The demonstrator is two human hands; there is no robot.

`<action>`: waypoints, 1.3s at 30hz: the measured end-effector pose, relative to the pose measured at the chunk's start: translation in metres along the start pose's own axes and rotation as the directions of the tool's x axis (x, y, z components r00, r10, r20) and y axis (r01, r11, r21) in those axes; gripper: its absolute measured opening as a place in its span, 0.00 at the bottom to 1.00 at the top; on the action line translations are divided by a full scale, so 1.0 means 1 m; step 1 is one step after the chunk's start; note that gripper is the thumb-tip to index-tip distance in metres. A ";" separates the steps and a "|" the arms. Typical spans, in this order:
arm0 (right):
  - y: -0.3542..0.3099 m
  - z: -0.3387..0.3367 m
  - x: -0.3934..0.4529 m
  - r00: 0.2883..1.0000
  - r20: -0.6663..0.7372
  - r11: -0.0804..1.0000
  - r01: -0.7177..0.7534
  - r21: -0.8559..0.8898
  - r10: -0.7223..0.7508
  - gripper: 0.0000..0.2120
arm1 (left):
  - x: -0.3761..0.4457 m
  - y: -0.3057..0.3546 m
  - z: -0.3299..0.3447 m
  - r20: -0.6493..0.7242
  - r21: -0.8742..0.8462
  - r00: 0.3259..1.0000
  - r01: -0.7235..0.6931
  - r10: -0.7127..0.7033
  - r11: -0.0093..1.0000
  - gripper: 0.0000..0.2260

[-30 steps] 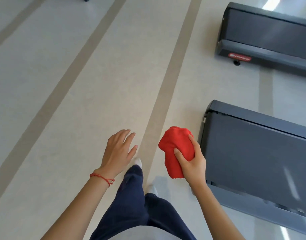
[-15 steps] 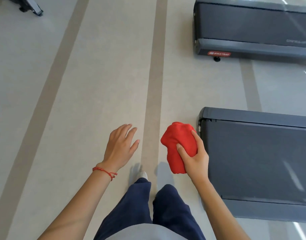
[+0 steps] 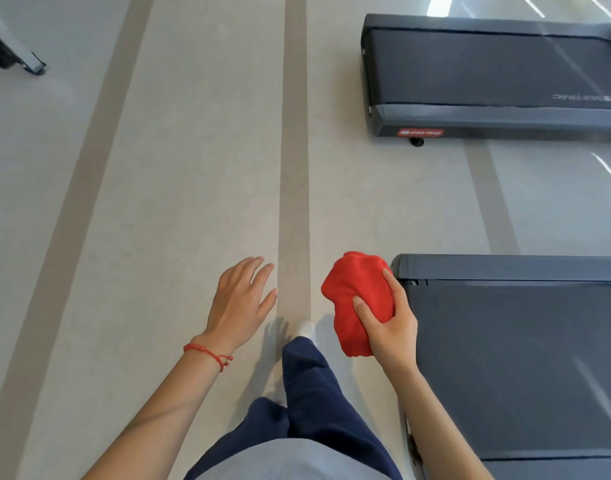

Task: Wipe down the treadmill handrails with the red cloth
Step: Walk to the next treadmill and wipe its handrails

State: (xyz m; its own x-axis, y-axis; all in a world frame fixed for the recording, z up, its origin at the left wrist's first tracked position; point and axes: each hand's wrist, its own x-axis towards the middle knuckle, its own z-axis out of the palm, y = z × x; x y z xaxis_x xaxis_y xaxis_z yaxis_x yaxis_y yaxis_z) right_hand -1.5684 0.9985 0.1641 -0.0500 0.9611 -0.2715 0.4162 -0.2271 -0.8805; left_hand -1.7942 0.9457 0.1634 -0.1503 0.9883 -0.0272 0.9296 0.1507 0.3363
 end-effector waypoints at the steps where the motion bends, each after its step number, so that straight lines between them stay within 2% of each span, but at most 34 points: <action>1: -0.004 0.000 0.015 1.000 0.000 1.000 0.003 0.006 -0.003 0.28 | 0.016 0.000 -0.002 0.002 0.003 1.000 -0.004 0.004 1.000 0.17; 11: -0.047 0.005 0.128 1.000 -0.027 1.000 0.000 -0.019 0.000 0.29 | 0.149 -0.002 -0.019 0.005 0.004 0.999 -0.045 0.045 0.999 0.17; 20: -0.084 0.031 0.238 0.994 -0.111 1.000 -0.014 0.000 0.014 0.29 | 0.285 -0.025 -0.025 0.032 -0.021 0.987 -0.155 0.156 0.988 0.16; 23: -0.103 0.042 0.280 0.987 -0.155 1.000 -0.030 0.005 0.030 0.29 | 0.343 -0.040 -0.032 0.024 -0.002 0.973 -0.228 0.228 0.974 0.15; 28: -0.130 0.057 0.336 0.977 -0.211 0.999 -0.041 0.022 0.045 0.28 | 0.424 -0.052 -0.044 0.070 0.027 0.944 -0.325 0.323 0.945 0.18; 30: -0.137 0.059 0.355 0.970 -0.235 0.998 -0.057 0.026 0.061 0.28 | 0.450 -0.052 -0.046 0.062 0.019 0.935 -0.350 0.348 0.937 0.16; 32: -0.141 0.060 0.371 0.960 -0.268 0.997 -0.074 0.030 0.079 0.29 | 0.471 -0.050 -0.044 0.044 0.008 0.925 -0.377 0.377 0.926 0.14; 39: -0.149 0.043 0.429 0.927 -0.354 0.992 -0.109 0.060 0.123 0.29 | 0.551 -0.022 -0.031 0.090 -0.008 0.886 -0.456 0.455 0.890 0.16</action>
State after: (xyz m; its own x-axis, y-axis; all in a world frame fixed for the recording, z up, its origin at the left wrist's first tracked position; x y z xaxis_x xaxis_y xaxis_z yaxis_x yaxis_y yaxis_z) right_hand -1.6914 1.4383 0.1620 0.3261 0.9189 -0.2221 0.3643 -0.3390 -0.8674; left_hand -1.9081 1.4865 0.1706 0.3201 0.9464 0.0444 0.8930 -0.3170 0.3195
